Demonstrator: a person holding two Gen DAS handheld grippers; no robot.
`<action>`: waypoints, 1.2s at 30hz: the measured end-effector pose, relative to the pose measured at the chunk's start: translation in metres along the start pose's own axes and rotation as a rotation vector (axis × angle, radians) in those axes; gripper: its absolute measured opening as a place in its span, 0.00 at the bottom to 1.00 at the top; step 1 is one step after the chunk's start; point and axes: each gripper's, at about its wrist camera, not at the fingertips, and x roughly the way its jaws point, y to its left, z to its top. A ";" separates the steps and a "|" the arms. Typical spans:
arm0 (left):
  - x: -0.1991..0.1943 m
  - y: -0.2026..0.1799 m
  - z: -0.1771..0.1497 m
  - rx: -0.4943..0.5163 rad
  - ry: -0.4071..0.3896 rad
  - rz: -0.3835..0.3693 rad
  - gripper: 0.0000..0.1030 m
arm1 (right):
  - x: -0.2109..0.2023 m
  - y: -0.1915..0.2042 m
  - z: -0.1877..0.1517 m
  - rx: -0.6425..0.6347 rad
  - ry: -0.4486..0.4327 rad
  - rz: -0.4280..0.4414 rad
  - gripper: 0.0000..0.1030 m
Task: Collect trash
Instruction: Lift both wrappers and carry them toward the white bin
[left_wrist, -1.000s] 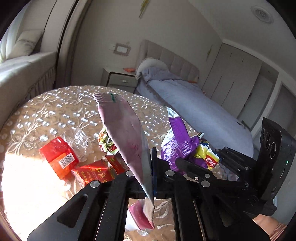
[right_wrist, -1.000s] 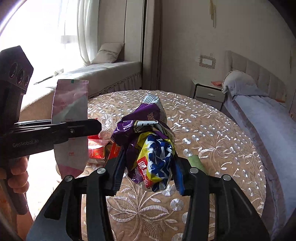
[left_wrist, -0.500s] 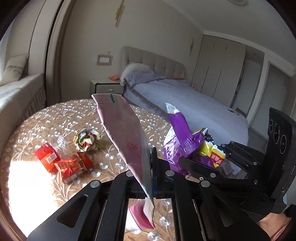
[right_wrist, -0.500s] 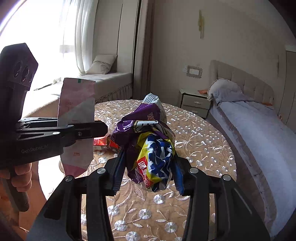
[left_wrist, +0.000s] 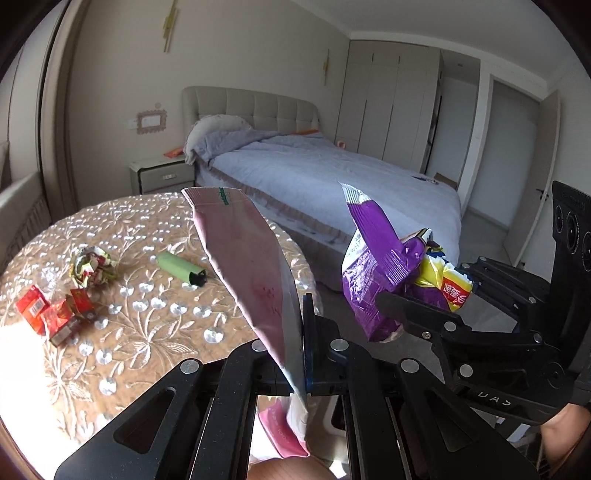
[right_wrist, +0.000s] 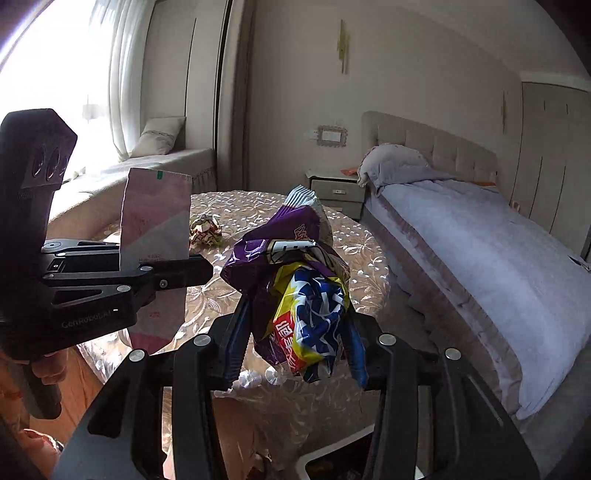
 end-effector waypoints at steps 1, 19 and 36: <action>0.005 -0.008 -0.003 0.008 0.010 -0.013 0.03 | -0.006 -0.005 -0.006 0.007 0.007 -0.013 0.45; 0.122 -0.113 -0.056 0.187 0.248 -0.169 0.03 | -0.025 -0.084 -0.107 0.181 0.193 -0.150 0.45; 0.270 -0.149 -0.143 0.391 0.679 -0.356 0.03 | 0.052 -0.139 -0.251 0.243 0.556 -0.077 0.47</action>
